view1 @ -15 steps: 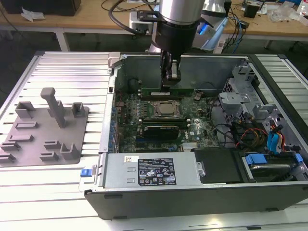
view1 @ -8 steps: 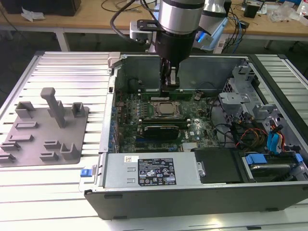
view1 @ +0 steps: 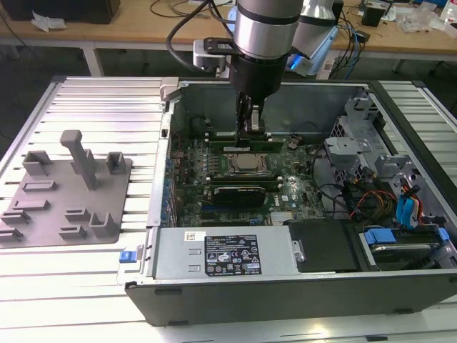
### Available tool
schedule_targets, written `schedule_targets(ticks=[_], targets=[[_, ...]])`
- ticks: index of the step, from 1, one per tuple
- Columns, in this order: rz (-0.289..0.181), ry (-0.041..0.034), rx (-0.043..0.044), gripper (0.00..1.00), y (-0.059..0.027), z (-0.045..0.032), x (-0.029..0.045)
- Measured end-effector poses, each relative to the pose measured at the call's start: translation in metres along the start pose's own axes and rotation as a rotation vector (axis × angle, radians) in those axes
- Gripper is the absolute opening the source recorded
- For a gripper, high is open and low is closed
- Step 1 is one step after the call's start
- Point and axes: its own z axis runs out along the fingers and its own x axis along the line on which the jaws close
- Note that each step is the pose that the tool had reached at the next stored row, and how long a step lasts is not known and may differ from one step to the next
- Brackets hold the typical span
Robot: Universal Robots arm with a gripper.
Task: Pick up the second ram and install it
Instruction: 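Pick up the second ram and move it above second insertion slot, then insert the second ram into the second slot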
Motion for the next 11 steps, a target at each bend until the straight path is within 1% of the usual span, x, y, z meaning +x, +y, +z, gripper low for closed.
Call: schedule_targets(ticks=[11], targets=[[0.0,-0.0001,0.0,0.09,0.0,0.0005,0.0]])
